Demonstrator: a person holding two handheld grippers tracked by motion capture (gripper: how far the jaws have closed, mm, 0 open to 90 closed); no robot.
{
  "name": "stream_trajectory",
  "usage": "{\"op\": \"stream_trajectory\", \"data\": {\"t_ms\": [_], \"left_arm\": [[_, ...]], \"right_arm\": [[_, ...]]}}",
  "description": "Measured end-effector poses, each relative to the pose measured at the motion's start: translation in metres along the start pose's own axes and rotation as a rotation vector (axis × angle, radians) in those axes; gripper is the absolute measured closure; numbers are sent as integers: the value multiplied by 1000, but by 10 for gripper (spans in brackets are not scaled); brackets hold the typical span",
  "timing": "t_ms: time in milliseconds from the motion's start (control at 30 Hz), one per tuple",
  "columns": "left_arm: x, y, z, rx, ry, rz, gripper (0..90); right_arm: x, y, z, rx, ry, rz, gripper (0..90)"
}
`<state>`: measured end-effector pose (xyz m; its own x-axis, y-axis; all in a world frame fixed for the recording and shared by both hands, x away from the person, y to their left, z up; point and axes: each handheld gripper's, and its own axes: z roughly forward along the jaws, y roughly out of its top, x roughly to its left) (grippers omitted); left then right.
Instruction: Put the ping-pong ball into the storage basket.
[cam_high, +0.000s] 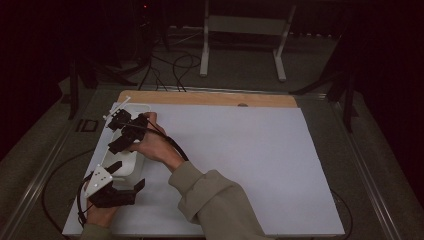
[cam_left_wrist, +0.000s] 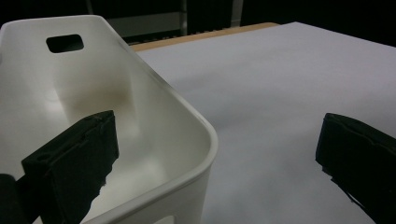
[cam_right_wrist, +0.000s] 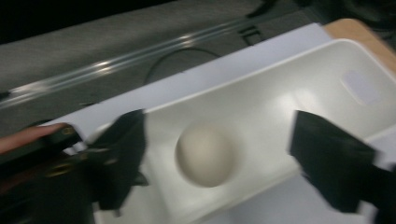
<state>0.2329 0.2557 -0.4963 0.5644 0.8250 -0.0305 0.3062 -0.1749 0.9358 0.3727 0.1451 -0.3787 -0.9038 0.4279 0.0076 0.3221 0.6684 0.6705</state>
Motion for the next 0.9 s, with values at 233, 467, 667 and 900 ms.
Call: {"op": "stream_trajectory", "data": {"t_ms": [233,467,667,900], "left_arm": [[0,0,0,-1,0,-1,0],[0,0,0,1,0,0,0],[0,0,0,3,2,6,0],[0,0,0,5,3,8,0]], "right_arm": [[-2,-3,-2,9,8,-4,94],[-4,-7,-5,12,14,-6,93],[-5,-11,-6,15,17,-13,93],[-9,-14,-12,10,13,-11,93]]}}
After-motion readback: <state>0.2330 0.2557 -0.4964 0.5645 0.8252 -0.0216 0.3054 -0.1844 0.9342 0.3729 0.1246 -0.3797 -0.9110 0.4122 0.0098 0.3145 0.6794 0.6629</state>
